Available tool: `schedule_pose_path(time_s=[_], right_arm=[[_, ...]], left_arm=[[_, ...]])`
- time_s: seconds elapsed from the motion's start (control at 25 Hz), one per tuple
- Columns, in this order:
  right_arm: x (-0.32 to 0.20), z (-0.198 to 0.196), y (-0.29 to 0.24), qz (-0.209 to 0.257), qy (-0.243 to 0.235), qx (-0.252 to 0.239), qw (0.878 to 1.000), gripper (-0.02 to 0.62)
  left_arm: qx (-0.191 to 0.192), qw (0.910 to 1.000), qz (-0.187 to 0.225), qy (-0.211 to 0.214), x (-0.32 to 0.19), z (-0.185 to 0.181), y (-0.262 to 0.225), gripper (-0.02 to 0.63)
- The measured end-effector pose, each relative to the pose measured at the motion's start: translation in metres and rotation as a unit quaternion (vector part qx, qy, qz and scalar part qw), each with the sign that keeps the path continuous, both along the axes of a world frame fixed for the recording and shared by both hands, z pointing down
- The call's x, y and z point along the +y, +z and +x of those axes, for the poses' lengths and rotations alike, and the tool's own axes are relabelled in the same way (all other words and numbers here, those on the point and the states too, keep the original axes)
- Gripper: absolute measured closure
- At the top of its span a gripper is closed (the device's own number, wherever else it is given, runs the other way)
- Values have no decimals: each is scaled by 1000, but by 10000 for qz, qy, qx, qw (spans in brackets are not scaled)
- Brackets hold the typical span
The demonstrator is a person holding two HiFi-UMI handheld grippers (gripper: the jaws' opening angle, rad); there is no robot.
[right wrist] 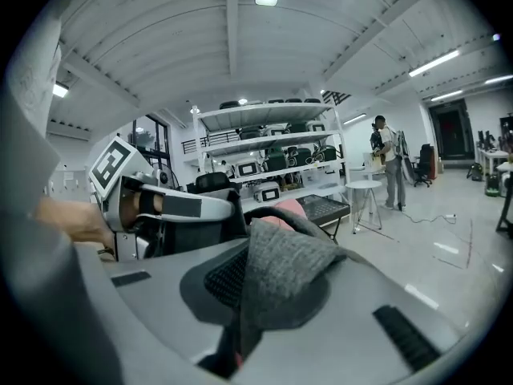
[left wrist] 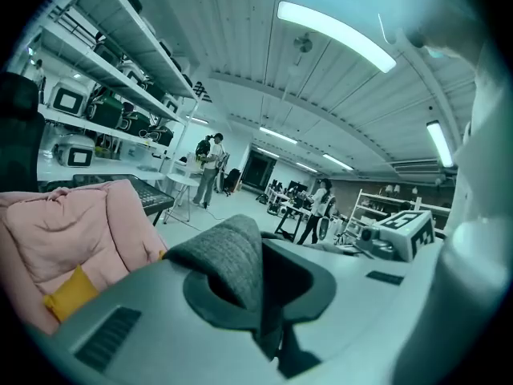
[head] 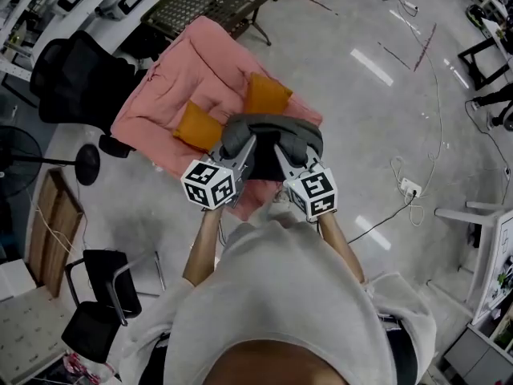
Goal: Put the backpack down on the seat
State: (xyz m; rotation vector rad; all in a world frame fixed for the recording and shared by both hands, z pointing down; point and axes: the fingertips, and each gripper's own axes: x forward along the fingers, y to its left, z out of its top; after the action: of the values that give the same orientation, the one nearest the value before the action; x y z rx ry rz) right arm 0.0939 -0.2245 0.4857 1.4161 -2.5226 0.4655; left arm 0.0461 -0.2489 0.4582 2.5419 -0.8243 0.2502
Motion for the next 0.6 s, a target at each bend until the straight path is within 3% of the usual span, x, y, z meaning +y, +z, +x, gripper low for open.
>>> schedule_pose_path(time_s=[0.24,0.6], right_arm=[[-14,-3,20,-205,-84,-84,9997,583],[-28,-11,54,-493,58,27,9988,583]], left_arm=[[-75,9997,-200,-105,-13,-5,20,574],[-39,9984,-557,63,-22,-17,54,574]])
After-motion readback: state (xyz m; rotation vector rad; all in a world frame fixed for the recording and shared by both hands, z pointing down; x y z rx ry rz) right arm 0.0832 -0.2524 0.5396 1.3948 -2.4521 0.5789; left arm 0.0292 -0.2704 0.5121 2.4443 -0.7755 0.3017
